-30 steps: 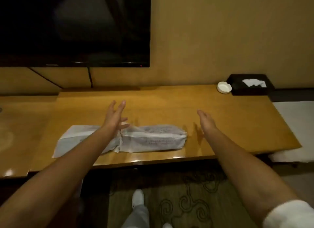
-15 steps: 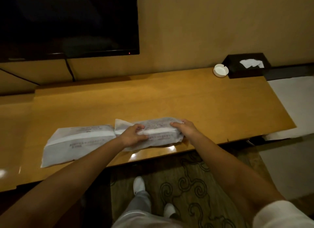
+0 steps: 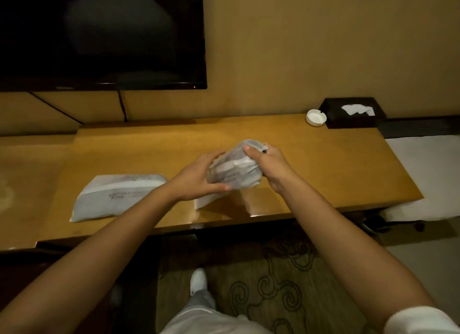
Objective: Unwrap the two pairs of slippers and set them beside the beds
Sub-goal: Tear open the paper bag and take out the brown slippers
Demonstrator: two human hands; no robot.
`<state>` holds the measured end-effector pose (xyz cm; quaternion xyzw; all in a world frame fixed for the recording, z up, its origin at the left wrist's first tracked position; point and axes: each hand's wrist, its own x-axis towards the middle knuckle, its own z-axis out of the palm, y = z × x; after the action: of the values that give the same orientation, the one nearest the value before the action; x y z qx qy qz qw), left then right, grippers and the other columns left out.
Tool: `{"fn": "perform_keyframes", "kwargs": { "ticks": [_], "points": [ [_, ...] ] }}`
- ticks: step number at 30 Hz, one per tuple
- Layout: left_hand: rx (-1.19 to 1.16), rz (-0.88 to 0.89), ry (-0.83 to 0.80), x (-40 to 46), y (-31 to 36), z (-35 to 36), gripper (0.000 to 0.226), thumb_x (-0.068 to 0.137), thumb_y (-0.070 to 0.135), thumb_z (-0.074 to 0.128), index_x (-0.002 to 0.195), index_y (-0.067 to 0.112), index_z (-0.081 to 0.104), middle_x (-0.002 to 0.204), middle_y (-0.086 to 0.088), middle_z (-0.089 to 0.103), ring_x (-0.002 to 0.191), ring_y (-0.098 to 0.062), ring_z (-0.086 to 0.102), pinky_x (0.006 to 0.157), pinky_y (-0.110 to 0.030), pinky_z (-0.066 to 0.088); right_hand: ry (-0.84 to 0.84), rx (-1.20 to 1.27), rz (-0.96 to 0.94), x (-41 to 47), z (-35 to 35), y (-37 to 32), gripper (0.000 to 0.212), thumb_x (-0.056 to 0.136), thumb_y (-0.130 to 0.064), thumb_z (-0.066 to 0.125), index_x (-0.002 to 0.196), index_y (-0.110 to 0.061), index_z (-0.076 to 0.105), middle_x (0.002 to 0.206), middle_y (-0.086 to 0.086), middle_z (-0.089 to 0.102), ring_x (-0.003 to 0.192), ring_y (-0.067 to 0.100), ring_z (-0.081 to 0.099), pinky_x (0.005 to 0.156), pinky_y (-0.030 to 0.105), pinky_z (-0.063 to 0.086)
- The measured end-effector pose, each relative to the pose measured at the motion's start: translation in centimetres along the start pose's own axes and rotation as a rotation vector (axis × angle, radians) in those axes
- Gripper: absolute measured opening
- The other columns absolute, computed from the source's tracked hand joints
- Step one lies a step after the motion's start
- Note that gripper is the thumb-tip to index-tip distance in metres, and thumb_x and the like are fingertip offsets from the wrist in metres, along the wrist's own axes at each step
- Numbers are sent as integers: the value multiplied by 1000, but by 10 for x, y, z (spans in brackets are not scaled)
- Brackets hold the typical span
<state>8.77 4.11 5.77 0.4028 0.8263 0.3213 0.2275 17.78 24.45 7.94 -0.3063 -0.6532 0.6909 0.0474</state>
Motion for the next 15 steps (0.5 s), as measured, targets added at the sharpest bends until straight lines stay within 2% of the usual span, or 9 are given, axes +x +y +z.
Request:
{"fn": "perform_keyframes", "kwargs": {
  "ticks": [2,3,6,9,11,13,15],
  "points": [
    [-10,105,79,-16,24,13,110,70,65,80,156,38,18,158,6,31,136,-4,34,105,-22,32,-5,84,-5,-21,-2,-13,21,97,-24,68,108,-7,66,102,17,74,88,28,73,72,34,58],
    [20,155,123,-20,32,20,112,71,60,82,158,34,16,159,3,29,139,-7,34,108,-23,33,-11,132,7,-30,-3,-19,20,97,-24,67,107,-7,66,98,15,74,84,26,73,66,30,58],
    [82,222,342,-35,53,42,94,80,28,82,156,17,28,155,-7,39,138,-21,43,108,-29,40,-46,272,65,-63,-6,-29,16,98,-25,64,102,-10,67,87,9,73,74,23,72,56,30,57],
    [7,197,494,-51,65,53,71,84,12,73,149,20,45,140,-1,59,122,-14,56,90,-5,38,-127,307,54,-92,-14,-32,25,100,-33,62,105,-9,65,79,9,68,62,23,67,50,32,54],
    [-144,118,526,-64,73,57,58,83,19,71,138,29,55,119,18,68,105,1,62,76,0,40,-190,228,-24,-109,-23,-31,37,98,-43,63,107,-8,65,68,7,62,52,19,58,48,31,50],
    [-304,37,557,-78,82,61,40,78,28,70,116,36,66,99,37,68,93,19,61,72,-3,44,-235,148,-154,-125,-33,-31,34,97,-41,66,95,-8,65,63,6,57,49,17,50,48,31,49],
    [-460,-72,561,-87,85,65,28,71,26,70,93,42,67,86,38,69,83,18,63,71,-16,51,-192,44,-336,-139,-41,-33,26,97,-28,68,80,-10,62,65,7,57,52,16,52,52,32,50]
  ]
}}
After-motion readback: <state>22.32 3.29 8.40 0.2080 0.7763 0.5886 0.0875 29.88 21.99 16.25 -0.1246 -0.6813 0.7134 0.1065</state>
